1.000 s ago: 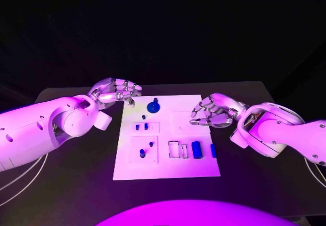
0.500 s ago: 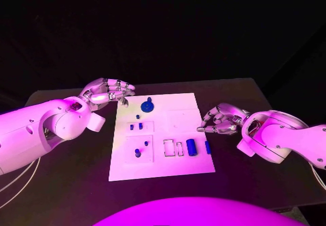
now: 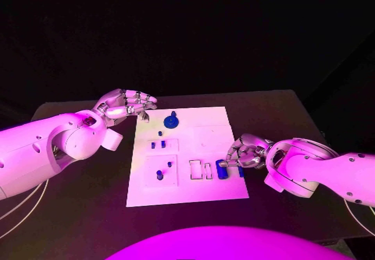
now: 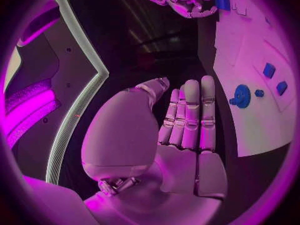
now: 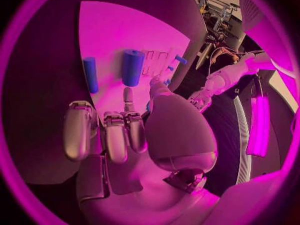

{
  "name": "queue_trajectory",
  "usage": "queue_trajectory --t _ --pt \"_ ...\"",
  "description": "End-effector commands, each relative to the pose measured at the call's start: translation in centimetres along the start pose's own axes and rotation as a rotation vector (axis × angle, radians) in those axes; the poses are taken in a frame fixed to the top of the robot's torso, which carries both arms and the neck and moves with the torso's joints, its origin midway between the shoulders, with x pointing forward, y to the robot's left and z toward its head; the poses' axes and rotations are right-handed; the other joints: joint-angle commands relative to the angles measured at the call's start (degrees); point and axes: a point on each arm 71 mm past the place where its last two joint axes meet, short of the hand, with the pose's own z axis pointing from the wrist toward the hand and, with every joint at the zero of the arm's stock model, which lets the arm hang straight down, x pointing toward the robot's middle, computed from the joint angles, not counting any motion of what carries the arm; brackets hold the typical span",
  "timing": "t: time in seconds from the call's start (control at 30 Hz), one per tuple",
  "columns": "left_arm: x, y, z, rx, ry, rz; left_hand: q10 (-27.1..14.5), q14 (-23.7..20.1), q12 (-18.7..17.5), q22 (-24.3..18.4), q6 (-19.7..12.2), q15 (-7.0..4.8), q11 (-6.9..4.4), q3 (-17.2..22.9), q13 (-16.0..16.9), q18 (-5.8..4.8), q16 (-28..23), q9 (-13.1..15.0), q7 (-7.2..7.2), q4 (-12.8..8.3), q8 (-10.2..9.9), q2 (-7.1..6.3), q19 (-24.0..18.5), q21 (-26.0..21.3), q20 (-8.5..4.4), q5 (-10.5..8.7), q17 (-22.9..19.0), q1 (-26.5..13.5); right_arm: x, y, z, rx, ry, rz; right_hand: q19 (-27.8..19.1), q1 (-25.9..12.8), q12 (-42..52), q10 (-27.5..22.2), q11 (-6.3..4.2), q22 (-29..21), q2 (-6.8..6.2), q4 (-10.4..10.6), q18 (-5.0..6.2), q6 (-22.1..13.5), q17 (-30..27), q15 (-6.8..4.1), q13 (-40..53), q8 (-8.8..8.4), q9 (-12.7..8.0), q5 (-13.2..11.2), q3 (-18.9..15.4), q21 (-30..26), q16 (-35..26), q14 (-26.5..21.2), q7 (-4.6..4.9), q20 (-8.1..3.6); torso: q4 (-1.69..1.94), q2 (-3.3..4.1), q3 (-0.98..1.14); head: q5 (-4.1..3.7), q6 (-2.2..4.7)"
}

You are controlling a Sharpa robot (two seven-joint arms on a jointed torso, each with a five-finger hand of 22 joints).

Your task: Assemble the parts on the task board

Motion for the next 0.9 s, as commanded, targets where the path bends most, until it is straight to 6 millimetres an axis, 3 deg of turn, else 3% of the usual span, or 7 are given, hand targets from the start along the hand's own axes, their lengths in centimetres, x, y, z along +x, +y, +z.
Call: queue_trajectory --t 0.03,0.13,0.33,0.53,0.9 --pt "0.3 -0.1 0.1 0.014 0.018 -0.013 -0.44 -0.31 0.26 -0.09 -0.38 0.18 0.08 0.05 0.09 0.82 0.13 -0.04 -0.13 0.24 -0.01 0.25 0.08 -0.41 0.25 0.21 0.10 -0.38 0.4 -0.1 0.1 0.037 0.027 -0.043 1.06 0.14 -0.08 4.39 0.44 7.24 -0.06 0.05 -0.38 -0.43 13.28 0.17 12.01 -0.31 -0.10 0.13 -0.47 0.02 0.27 5.63 0.05 0.09 -0.11 -0.01 -0.02 0.13 -0.11" --pt "0.3 -0.1 0.0 0.012 0.019 -0.013 -0.44 -0.31 0.26 -0.09 -0.38 0.18 0.08 0.05 0.09 0.82 0.13 -0.04 -0.13 0.24 -0.01 0.25 0.08 -0.41 0.25 0.21 0.10 -0.38 0.7 0.1 0.2 0.044 0.042 -0.057 1.05 -0.29 -0.07 4.40 0.48 7.30 -0.36 0.25 -0.38 -0.27 13.23 0.22 12.06 -0.36 -0.07 0.14 -1.13 0.04 0.26 5.62 0.07 0.14 -0.10 -0.01 0.04 0.15 -0.14" --pt "0.3 -0.1 0.0 0.007 0.028 -0.015 -0.46 -0.33 0.27 -0.14 -0.38 0.16 0.05 0.10 0.10 0.84 0.12 -0.03 -0.16 0.21 0.01 0.31 0.11 -0.48 0.24 0.24 0.11 -0.21 1.1 0.3 0.4 0.057 0.067 -0.078 0.94 -5.21 -0.49 4.04 0.28 7.41 -1.18 0.53 -0.32 0.72 13.29 0.11 11.64 -0.01 0.40 0.44 -6.53 -0.22 0.28 5.62 -0.20 0.14 -0.08 0.01 0.06 0.07 -0.14" --pt "0.3 -0.1 0.0 0.004 0.031 -0.016 -0.46 -0.33 0.27 -0.14 -0.38 0.16 0.05 0.10 0.10 0.84 0.12 -0.03 -0.16 0.21 0.01 0.31 0.11 -0.48 0.24 0.24 0.11 -0.21 1.4 0.7 0.7 0.059 0.065 -0.099 0.89 -6.57 -0.79 3.78 0.27 7.37 -1.63 0.59 -0.29 0.73 13.17 0.09 11.27 0.06 0.51 0.62 -7.62 -0.41 0.24 5.59 -0.23 0.12 -0.06 0.00 0.02 0.12 -0.14" --pt "0.2 -0.1 0.0 0.002 0.031 -0.015 -0.48 -0.37 0.28 -0.19 -0.39 0.14 0.05 0.13 0.11 0.84 0.11 -0.02 -0.16 0.24 0.03 0.37 0.14 -0.55 0.24 0.25 0.13 -0.11 2.7 0.5 1.8 0.072 0.067 -0.154 0.86 -3.30 -1.07 3.63 -0.02 7.40 0.94 0.22 -0.26 1.48 13.08 -0.15 11.10 0.66 0.95 0.33 -6.94 -0.66 0.20 5.57 -0.56 -0.06 -0.04 0.04 0.04 0.50 -0.31"
